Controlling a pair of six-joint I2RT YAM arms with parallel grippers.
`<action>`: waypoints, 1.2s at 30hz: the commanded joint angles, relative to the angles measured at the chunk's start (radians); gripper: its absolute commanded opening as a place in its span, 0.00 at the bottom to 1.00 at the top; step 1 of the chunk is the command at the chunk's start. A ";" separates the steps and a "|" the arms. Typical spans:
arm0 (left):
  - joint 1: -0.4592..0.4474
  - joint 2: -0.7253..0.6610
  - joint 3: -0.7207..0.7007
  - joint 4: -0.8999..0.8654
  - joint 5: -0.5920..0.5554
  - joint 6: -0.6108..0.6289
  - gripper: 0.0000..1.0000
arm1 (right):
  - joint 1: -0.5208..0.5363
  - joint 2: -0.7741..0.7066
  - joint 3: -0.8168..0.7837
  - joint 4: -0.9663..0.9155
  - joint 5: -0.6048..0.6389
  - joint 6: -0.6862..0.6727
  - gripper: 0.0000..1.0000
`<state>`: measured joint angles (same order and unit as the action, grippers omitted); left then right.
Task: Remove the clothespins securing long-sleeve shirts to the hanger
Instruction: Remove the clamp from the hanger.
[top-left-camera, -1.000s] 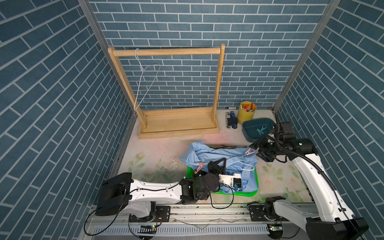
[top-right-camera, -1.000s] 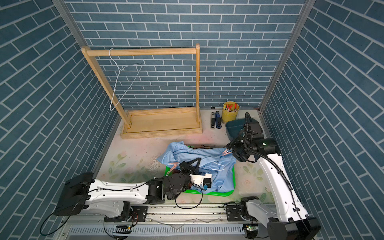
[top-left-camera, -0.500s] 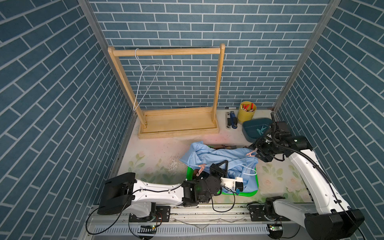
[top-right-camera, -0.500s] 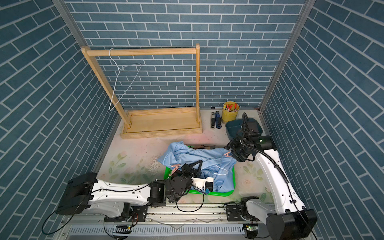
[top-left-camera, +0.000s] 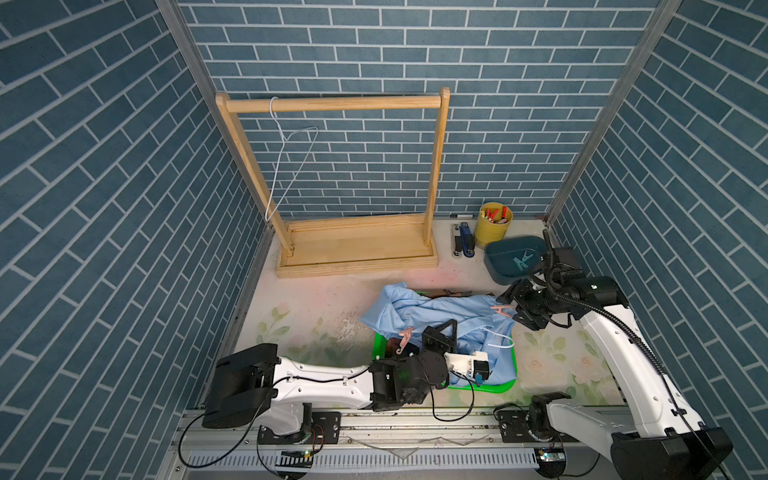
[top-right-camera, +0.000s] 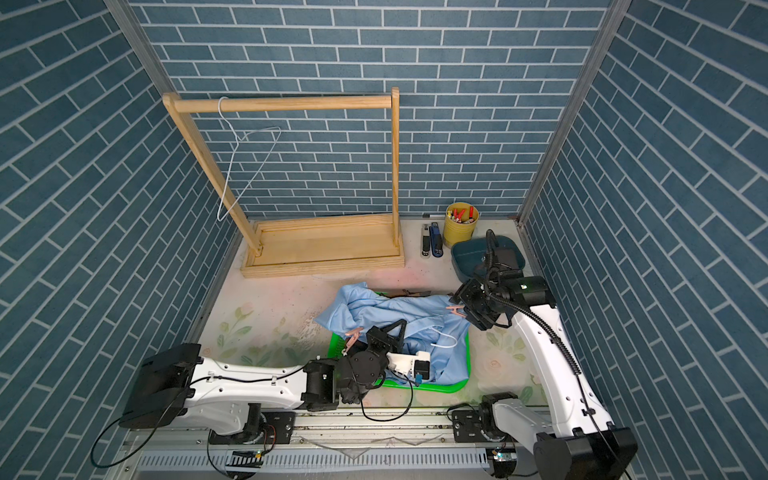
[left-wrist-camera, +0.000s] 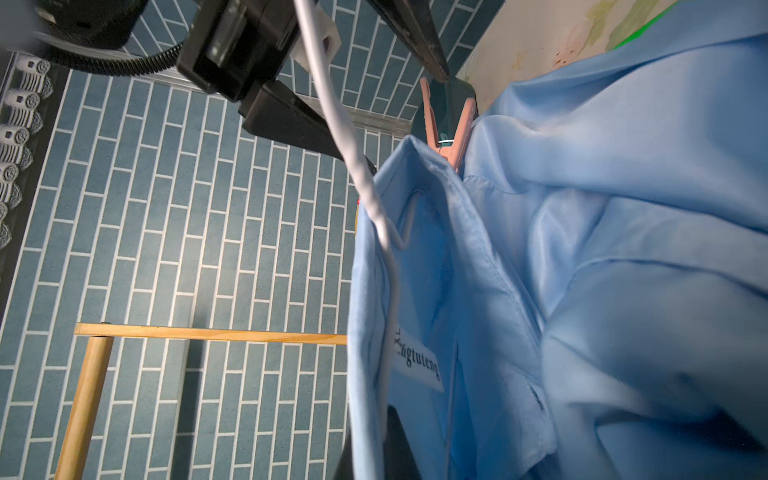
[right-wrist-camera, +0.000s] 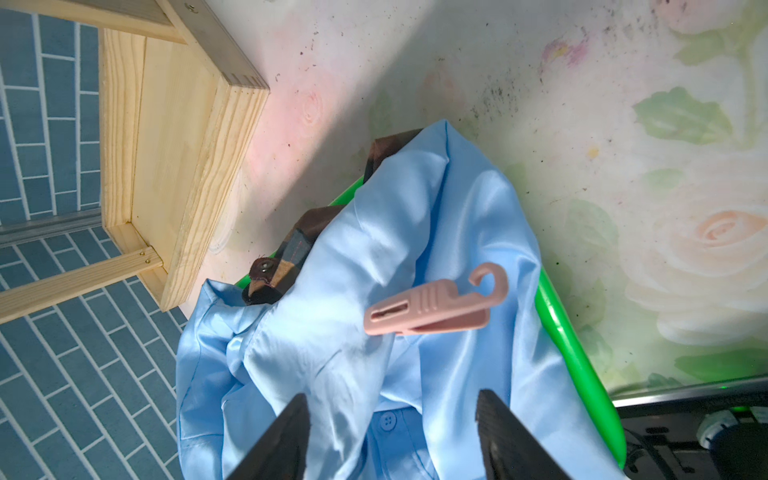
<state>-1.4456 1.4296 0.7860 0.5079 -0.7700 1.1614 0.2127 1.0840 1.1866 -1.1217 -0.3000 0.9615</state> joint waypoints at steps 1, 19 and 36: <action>0.009 -0.014 0.027 -0.034 -0.019 -0.043 0.00 | -0.004 -0.019 -0.028 -0.002 -0.005 0.015 0.67; 0.031 -0.035 0.054 -0.094 -0.005 -0.119 0.00 | -0.004 -0.017 -0.142 0.160 -0.001 0.104 0.62; 0.031 -0.057 0.058 -0.125 0.000 -0.141 0.00 | -0.006 -0.005 -0.159 0.224 0.058 0.136 0.54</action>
<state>-1.4242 1.3987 0.8154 0.3969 -0.7624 1.0351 0.2123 1.0752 1.0412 -0.9104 -0.2726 1.0443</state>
